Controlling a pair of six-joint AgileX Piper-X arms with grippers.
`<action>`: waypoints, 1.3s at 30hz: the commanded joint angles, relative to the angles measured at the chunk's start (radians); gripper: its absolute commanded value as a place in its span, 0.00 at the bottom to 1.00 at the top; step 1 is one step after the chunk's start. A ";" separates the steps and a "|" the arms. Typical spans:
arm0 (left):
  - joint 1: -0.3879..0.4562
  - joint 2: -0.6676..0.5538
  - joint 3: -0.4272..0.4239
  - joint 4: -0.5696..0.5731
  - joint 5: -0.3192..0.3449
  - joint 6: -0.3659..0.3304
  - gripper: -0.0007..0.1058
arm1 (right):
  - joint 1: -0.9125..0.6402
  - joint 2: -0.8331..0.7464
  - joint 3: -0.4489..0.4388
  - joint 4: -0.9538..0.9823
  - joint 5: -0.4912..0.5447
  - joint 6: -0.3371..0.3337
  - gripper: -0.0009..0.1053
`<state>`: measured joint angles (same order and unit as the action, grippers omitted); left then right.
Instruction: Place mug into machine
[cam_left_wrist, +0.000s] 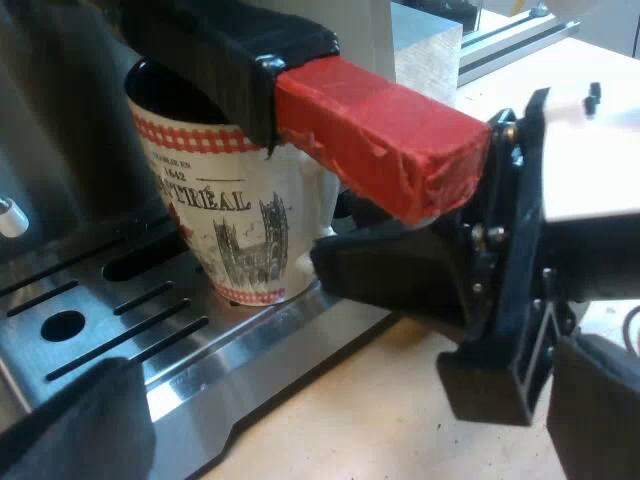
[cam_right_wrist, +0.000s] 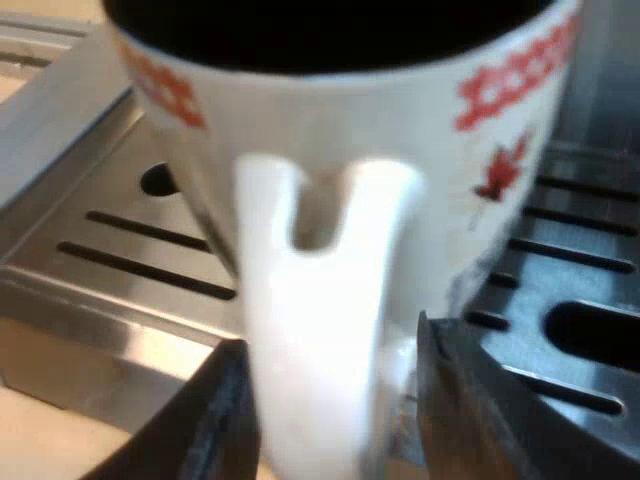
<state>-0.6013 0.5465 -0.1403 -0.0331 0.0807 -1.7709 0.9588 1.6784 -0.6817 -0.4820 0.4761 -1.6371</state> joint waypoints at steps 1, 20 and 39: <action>-0.001 -0.002 -0.002 -0.025 0.007 -0.013 0.77 | -0.022 -0.011 -0.046 0.029 -0.014 -0.003 0.39; -0.001 -0.002 -0.002 -0.026 0.031 0.003 0.77 | -0.062 0.001 -0.151 0.207 -0.077 -0.011 0.39; -0.001 -0.249 -0.079 0.152 0.041 0.003 0.77 | -0.001 -0.430 0.069 0.307 -0.024 -0.025 0.32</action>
<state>-0.6013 0.3104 -0.2046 0.1100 0.1276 -1.7649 0.9071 1.3866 -0.6114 -0.2176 0.4117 -1.6388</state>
